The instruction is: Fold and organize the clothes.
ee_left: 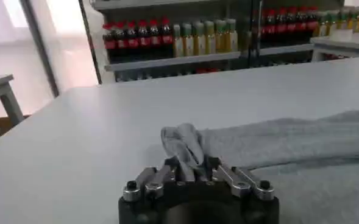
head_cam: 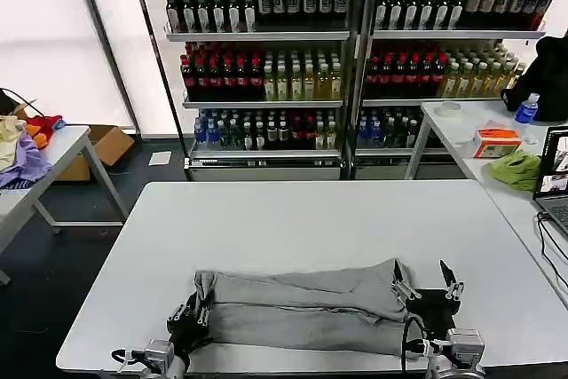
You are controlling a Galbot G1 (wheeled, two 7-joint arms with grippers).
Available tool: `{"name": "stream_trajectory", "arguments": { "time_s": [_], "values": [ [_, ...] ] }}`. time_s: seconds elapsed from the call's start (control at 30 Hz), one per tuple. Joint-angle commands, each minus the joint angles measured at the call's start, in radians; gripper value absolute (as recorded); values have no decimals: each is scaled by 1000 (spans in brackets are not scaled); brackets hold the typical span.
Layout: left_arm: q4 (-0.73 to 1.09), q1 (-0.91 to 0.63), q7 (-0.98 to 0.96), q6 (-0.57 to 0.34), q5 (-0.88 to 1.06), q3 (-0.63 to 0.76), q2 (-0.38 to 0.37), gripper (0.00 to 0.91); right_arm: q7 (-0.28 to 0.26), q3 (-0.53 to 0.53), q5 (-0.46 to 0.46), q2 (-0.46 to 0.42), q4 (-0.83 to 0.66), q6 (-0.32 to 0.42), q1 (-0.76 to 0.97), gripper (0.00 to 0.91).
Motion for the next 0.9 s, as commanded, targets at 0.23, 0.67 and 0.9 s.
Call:
{"name": "stream_trajectory", "arguments": {
  "time_s": [0.23, 0.67, 0.9],
  "values": [
    [-23, -73, 20, 40, -136, -270, 86, 0, 10, -9, 3, 0, -8, -3, 24, 907],
    [36, -96, 53, 76, -231, -698, 446, 0, 24, -61, 5, 4, -27, -19, 73, 907],
    [-74, -62, 52, 59, -134, -549, 349, 0, 28, -67, 4, 10, -24, -12, 66, 907]
  ]
}}
